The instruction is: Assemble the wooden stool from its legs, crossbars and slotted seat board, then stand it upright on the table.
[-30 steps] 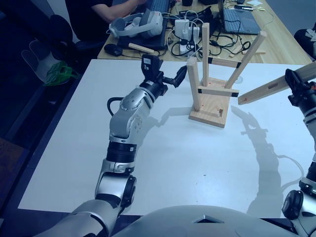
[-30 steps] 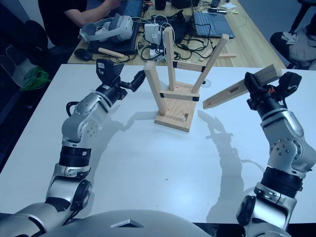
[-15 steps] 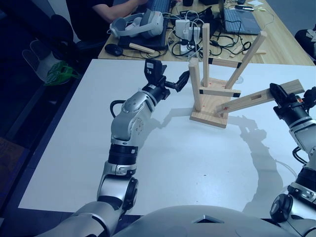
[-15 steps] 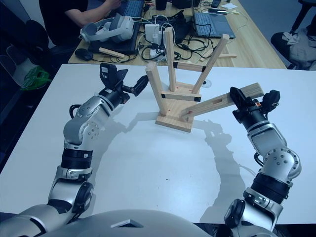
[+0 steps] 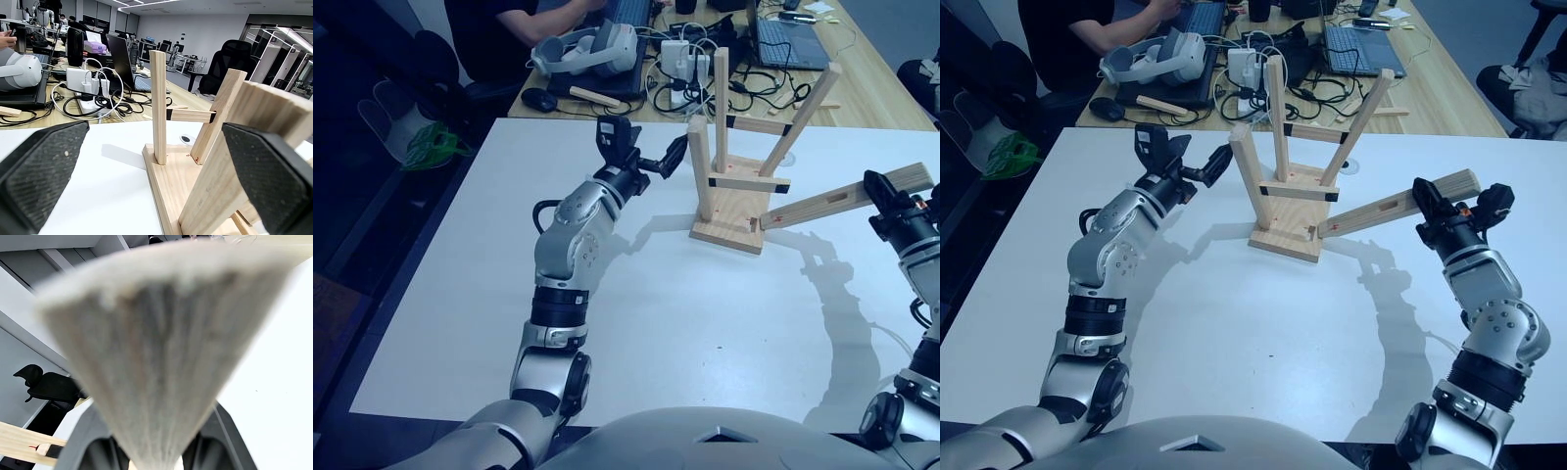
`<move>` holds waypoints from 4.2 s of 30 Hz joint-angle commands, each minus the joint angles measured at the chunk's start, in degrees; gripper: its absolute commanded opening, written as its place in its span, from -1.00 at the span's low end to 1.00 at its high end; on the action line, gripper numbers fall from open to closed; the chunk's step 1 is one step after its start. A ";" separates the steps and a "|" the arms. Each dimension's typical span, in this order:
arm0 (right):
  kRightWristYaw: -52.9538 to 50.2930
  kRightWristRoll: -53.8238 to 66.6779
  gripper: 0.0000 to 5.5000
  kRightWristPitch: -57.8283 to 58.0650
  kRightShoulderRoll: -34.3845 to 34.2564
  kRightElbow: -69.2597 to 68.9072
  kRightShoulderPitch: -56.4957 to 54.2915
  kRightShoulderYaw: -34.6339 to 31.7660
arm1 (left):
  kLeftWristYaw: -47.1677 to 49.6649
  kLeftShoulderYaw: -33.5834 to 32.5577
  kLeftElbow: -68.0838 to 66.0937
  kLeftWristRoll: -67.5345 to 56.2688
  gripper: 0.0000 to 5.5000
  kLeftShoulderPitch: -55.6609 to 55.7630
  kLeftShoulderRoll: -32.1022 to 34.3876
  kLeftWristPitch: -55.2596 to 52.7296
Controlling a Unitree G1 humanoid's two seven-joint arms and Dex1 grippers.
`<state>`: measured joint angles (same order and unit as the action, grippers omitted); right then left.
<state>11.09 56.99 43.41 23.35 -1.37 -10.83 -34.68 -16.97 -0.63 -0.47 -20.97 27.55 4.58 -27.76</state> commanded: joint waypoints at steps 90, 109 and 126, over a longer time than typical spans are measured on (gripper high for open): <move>41.51 -35.72 -0.61 -20.74 18.57 39.89 -14.66 32.85 | 3.90 -0.61 -2.55 1.77 0.83 -0.51 -5.60 5.13; 33.09 -46.42 -0.11 -24.87 18.15 47.80 -11.78 40.68 | 3.64 -0.27 -2.44 1.84 0.83 -0.56 -5.50 4.95; 21.18 -32.39 0.18 -30.47 12.63 23.75 -19.25 20.10 | 1.51 -1.33 -5.12 1.10 0.83 -0.35 -4.64 5.16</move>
<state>34.92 23.78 11.48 36.39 26.75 -27.80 -12.69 -15.12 -1.58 -5.08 -19.74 26.60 -0.55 -22.78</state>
